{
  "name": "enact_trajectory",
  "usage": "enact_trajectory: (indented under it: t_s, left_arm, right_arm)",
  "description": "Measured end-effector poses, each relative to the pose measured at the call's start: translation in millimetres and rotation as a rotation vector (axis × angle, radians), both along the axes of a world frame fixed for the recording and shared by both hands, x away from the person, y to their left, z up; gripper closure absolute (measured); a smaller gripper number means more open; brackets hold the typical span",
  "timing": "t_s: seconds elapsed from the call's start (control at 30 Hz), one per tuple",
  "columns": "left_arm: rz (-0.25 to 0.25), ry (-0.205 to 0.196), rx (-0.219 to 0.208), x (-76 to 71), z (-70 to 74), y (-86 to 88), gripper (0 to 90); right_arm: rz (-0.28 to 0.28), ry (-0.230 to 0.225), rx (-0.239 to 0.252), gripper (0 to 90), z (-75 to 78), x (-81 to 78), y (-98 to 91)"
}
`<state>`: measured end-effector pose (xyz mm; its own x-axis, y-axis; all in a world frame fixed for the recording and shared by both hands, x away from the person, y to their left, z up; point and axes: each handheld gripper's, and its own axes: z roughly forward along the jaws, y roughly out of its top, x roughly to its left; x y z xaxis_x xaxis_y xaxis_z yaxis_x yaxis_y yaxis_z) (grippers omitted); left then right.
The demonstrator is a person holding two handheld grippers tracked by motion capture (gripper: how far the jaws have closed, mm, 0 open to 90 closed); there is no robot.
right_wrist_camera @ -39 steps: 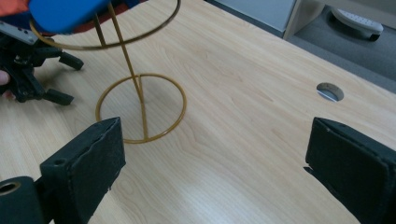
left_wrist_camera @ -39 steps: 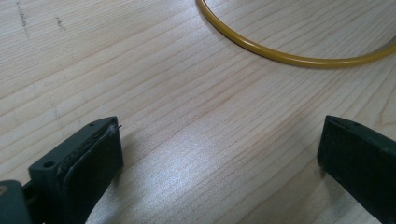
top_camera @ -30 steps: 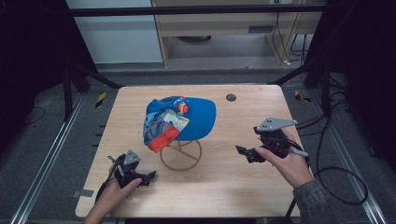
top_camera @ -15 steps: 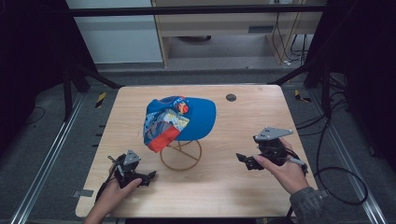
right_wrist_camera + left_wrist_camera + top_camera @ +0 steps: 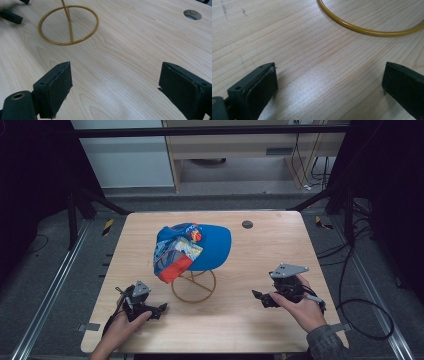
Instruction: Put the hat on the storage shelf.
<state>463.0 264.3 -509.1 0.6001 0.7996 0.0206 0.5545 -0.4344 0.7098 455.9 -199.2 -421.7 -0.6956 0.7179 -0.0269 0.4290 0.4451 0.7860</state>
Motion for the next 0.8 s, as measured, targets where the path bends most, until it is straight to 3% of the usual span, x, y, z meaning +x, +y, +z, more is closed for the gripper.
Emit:
enact_trajectory:
  t_s: [0.37, 0.8]
  left_arm:
    - [0.001, -0.001, 0.000, 0.0, 0.0, -0.1, 0.0]
    - [0.002, -0.001, 0.000, -0.1, 0.0, -0.3, 0.0]
  right_arm:
    - [0.010, -0.008, -0.025, 13.6, -18.3, 1.9, 5.5]
    - [0.025, 0.047, -0.037, 12.8, -46.3, 1.4, 20.2]
